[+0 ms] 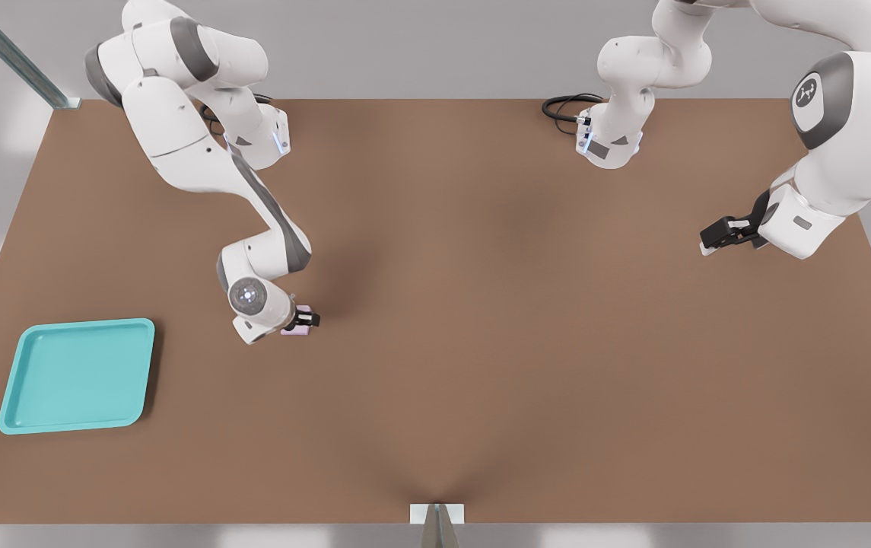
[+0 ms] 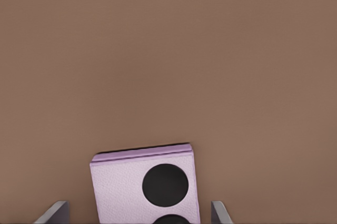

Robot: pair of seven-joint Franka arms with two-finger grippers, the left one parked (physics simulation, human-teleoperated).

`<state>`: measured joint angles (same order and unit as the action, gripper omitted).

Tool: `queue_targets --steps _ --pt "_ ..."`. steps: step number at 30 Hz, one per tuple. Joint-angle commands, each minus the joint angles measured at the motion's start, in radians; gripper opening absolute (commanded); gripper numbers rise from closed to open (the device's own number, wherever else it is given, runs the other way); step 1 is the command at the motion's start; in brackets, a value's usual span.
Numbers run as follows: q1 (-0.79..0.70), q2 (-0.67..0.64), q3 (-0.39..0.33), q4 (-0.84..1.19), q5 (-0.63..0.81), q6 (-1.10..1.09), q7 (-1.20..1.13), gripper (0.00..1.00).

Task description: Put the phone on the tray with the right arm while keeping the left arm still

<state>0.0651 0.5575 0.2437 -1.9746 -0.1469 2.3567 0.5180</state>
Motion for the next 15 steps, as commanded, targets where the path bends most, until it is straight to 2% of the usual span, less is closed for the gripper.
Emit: queue_targets --steps 1,11,13,15 --pt "-0.002 0.005 0.000 0.000 0.001 0.023 -0.036 1.00" --pt "-0.013 0.039 0.000 -0.001 0.000 0.050 -0.035 1.00" --pt "-0.014 0.039 0.000 -0.001 0.000 0.050 -0.036 0.91" --pt "-0.016 0.041 0.000 -0.001 -0.005 0.050 -0.036 0.88"
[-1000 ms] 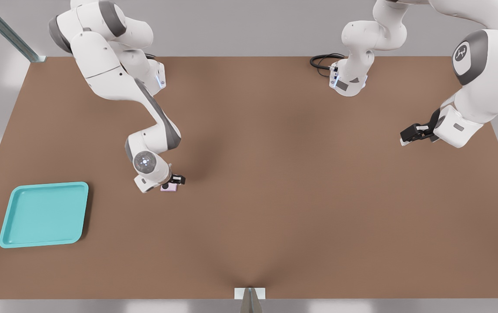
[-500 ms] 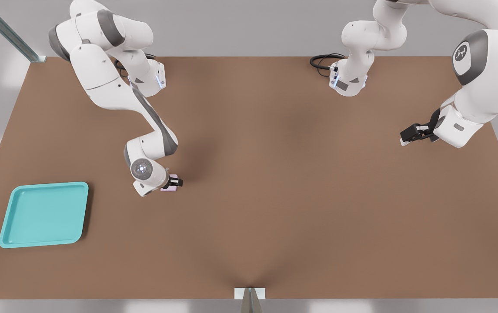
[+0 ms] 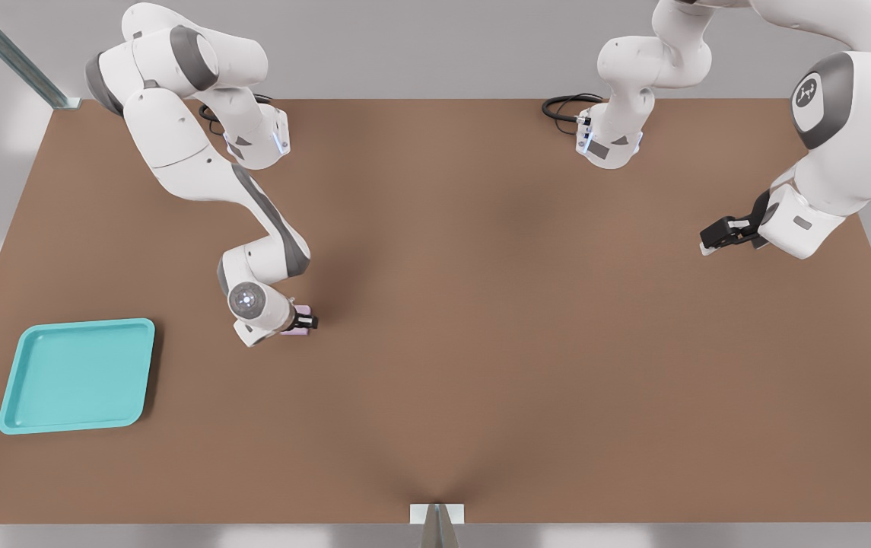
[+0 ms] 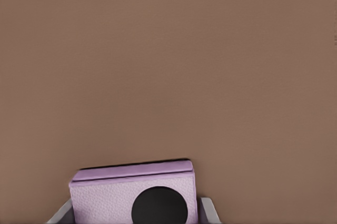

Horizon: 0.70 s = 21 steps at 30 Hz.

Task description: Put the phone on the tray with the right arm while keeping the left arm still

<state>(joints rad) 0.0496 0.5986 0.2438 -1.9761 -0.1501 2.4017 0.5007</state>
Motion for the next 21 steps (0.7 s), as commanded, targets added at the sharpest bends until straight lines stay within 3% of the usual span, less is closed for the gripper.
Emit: queue_targets --steps 1,12,16,19,21 --pt "-0.001 0.000 0.000 0.000 -0.002 0.005 -0.019 0.88" --pt "-0.014 -0.008 0.011 -0.006 -0.003 0.001 -0.019 0.79" --pt "-0.047 -0.072 0.026 -0.003 -0.003 -0.044 -0.037 0.79" --pt "-0.106 -0.083 0.012 0.011 -0.002 -0.044 -0.159 0.80" --pt "-0.109 -0.082 -0.038 0.037 -0.002 -0.044 -0.246 0.80"
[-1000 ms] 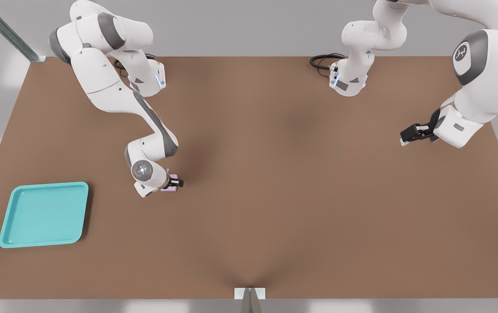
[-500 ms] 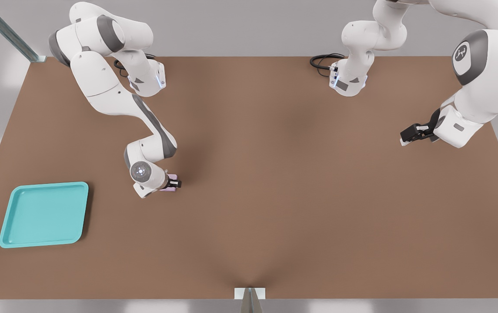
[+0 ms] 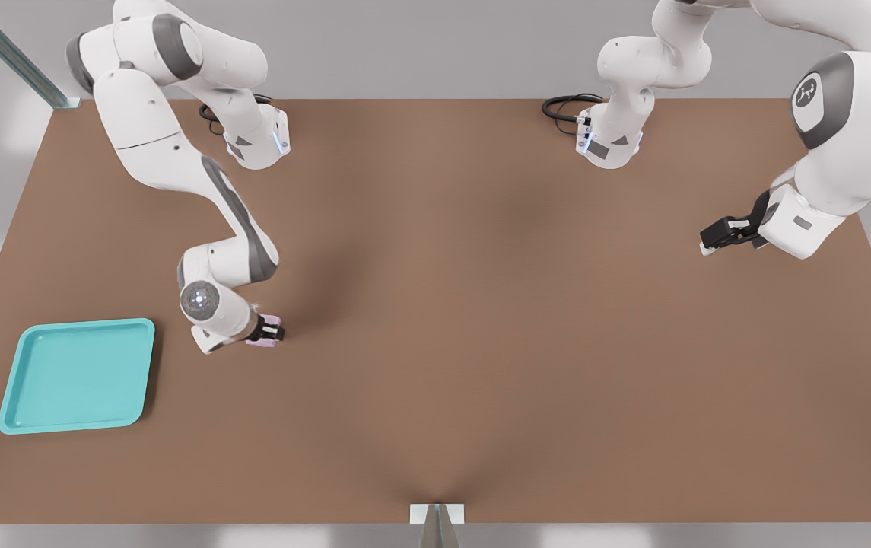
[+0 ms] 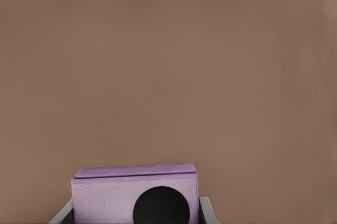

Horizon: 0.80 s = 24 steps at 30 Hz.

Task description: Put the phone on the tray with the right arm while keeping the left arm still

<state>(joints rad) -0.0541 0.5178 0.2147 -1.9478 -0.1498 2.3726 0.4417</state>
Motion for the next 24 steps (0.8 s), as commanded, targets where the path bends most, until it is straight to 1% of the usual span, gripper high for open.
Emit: queue_targets --steps 1,2,4,6,8,10,11,13,14,15,16,18,19,20,21,22,23,24 --pt "-0.004 -0.001 -0.047 0.012 0.000 -0.013 -0.239 0.80" --pt "-0.004 -0.001 -0.073 0.020 0.000 -0.013 -0.282 0.80" --pt "-0.007 -0.001 -0.164 0.047 0.004 -0.012 -0.432 0.80" --pt "-0.006 -0.001 -0.228 0.064 0.006 -0.007 -0.518 0.80" --pt "-0.010 0.008 -0.294 0.081 0.091 -0.006 -0.684 0.80" --pt "-0.017 0.047 -0.391 0.141 0.187 -0.006 -0.919 0.80" --pt "-0.036 0.065 -0.413 0.182 0.240 -0.009 -1.011 0.80" --pt "-0.122 0.152 -0.422 0.280 0.280 -0.012 -1.150 0.83" --pt "-0.167 0.228 -0.422 0.386 0.285 -0.012 -1.227 0.83" --pt "-0.196 0.266 -0.422 0.431 0.285 -0.007 -1.245 0.97" --pt "-0.204 0.274 -0.423 0.429 0.288 -0.003 -1.244 1.00" --pt "-0.199 0.262 -0.420 0.428 0.326 -0.007 -1.235 1.00" --pt "-0.188 0.179 -0.408 0.409 0.325 -0.029 -1.204 1.00" --pt "-0.152 0.047 -0.391 0.388 0.319 -0.142 -1.118 1.00" --pt "-0.076 -0.106 -0.379 0.388 0.242 -0.282 -0.927 1.00" --pt "-0.043 -0.246 -0.276 0.388 0.124 -0.407 -0.688 1.00" --pt "-0.036 -0.357 -0.158 0.389 0.041 -0.544 -0.480 1.00" --pt "-0.033 -0.438 -0.126 0.374 0.042 -0.642 -0.445 1.00"
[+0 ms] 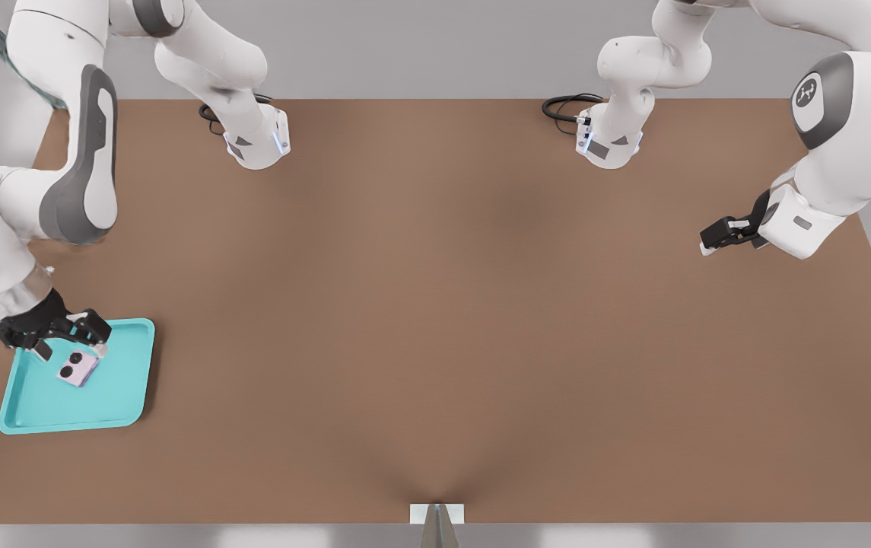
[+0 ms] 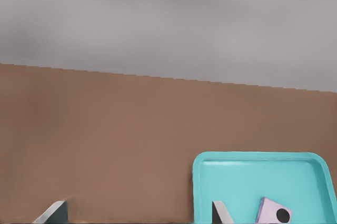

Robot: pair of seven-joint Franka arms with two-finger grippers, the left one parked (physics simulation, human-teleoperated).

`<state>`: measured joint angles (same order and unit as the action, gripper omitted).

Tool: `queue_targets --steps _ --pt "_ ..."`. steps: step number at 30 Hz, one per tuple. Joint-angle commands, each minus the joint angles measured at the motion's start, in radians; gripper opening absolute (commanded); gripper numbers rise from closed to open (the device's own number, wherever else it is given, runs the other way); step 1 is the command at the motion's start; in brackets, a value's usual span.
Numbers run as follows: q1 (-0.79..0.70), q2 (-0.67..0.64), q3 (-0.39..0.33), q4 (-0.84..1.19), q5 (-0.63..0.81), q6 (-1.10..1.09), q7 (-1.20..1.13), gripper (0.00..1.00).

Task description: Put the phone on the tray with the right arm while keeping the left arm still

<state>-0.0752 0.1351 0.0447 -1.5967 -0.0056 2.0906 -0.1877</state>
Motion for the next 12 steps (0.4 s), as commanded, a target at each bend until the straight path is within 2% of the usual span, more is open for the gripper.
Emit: queue_targets --steps 1,2,3,4,5,12 --pt "0.006 -0.188 0.050 -0.110 -0.076 -0.376 0.185 1.00" --pt "0.040 -0.213 0.027 -0.114 -0.060 -0.391 0.185 1.00" --pt "0.103 -0.134 -0.023 -0.008 -0.060 -0.429 0.185 1.00" --pt "0.118 -0.043 -0.023 0.131 -0.060 -0.498 0.185 1.00" --pt "0.121 -0.008 -0.022 0.192 -0.062 -0.524 0.183 1.00" --pt "0.135 0.066 -0.016 0.290 -0.060 -0.518 0.238 1.00"
